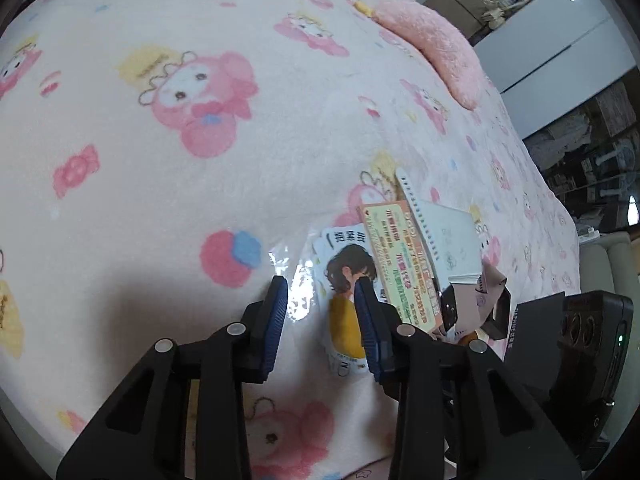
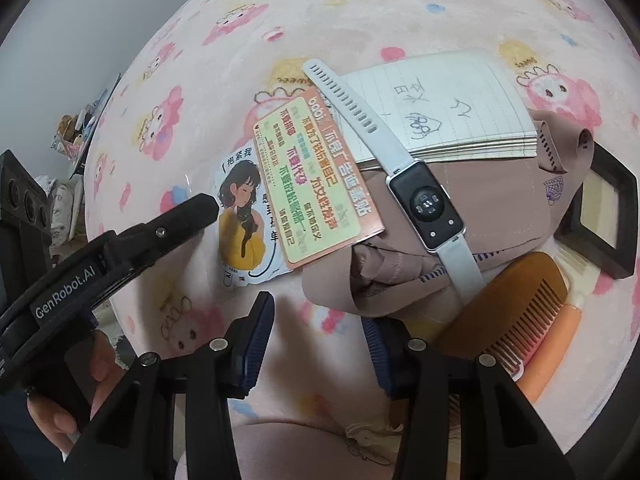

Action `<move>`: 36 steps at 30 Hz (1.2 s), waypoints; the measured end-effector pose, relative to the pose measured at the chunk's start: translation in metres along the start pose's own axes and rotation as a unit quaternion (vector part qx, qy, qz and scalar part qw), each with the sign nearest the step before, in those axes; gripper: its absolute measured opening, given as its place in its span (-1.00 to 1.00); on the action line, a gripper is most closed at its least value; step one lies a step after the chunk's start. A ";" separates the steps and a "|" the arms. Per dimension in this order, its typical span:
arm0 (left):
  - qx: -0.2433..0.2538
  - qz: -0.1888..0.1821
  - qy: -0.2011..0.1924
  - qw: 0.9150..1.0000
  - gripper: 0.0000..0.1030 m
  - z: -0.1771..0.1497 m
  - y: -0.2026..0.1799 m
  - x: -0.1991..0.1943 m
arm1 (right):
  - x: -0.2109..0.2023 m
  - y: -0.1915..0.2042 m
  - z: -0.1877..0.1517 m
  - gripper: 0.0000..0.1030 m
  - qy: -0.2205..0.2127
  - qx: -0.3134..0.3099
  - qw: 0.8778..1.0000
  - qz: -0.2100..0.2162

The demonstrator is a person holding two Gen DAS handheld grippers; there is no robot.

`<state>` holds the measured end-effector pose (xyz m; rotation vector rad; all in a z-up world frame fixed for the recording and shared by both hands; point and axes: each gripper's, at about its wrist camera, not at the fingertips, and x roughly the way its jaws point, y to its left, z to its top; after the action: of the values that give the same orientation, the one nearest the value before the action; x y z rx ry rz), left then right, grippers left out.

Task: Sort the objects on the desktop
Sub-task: 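Grasp the babi sticker card with girl illustration with the right gripper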

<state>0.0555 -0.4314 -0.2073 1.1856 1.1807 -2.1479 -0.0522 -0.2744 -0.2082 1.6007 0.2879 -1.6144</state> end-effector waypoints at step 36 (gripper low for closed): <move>0.079 -0.046 0.077 0.993 -0.49 -0.035 -0.027 0.003 | 0.002 -0.011 0.007 -0.25 -0.030 0.049 0.998 0.021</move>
<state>0.0527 -0.3871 -0.2072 1.4124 1.1681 -2.2894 -0.0644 -0.2726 -0.2131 1.6170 0.1461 -1.6631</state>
